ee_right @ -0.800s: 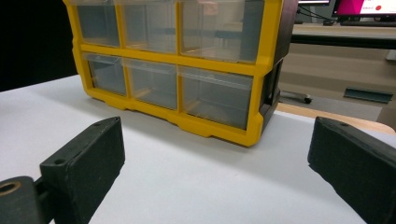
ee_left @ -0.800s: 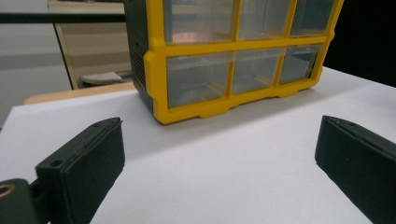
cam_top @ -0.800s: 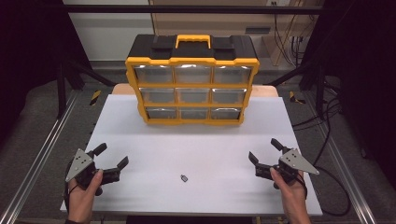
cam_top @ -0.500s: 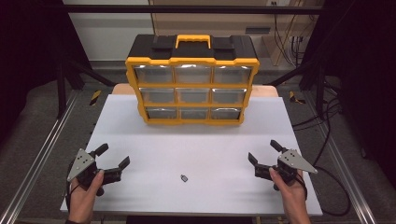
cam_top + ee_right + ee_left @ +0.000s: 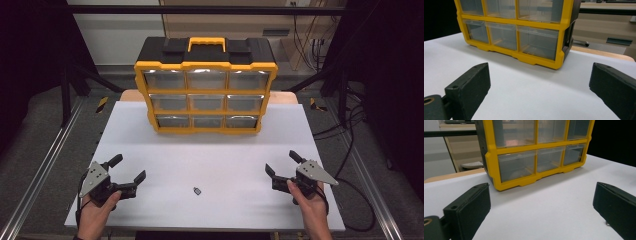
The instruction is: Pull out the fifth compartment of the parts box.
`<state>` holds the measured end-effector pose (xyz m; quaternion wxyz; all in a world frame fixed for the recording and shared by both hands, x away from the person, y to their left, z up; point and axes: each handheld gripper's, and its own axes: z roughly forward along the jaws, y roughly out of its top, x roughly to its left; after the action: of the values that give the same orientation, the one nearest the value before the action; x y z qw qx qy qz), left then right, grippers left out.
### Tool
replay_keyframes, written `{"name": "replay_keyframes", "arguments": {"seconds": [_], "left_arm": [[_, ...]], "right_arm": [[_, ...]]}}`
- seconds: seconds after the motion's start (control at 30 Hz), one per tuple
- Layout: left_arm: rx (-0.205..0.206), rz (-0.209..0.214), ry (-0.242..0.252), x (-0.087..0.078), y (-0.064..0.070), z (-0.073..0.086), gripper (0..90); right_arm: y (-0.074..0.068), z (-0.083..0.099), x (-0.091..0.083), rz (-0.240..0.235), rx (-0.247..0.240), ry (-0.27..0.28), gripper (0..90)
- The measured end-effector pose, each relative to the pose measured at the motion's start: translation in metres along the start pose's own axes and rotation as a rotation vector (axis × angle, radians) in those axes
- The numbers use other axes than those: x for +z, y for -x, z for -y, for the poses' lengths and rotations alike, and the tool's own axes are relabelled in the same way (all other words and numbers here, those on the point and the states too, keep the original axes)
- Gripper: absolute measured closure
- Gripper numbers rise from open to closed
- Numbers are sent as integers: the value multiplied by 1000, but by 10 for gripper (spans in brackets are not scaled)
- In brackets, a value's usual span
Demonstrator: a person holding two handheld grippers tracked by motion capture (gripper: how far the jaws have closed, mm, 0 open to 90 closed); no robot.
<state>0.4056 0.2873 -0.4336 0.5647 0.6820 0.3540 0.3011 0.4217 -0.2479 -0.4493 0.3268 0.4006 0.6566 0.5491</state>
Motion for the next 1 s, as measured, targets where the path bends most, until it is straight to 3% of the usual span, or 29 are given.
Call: {"name": "replay_keyframes", "arguments": {"seconds": [0.1,0.13,0.23,0.37,0.67,0.73,1.0], "left_arm": [[7,0,-13,4,2,0,12],[44,-14,-40,10,5,0,13],[93,-32,-64,21,8,-3,14],[135,-28,-91,37,14,-10,17],[171,-7,-139,62,24,-23,20],[248,-12,-172,67,29,-26,21],[320,11,-208,76,35,-32,22]], "right_arm": [[0,0,0,3,1,3,40],[1,0,0,4,2,4,40],[0,-1,-1,-27,55,13,40],[-1,-2,-3,-27,35,12,40],[-4,-2,-3,-25,27,6,40],[-3,-2,-3,-18,19,-4,39],[-3,-2,-1,-14,8,-15,39]]}}
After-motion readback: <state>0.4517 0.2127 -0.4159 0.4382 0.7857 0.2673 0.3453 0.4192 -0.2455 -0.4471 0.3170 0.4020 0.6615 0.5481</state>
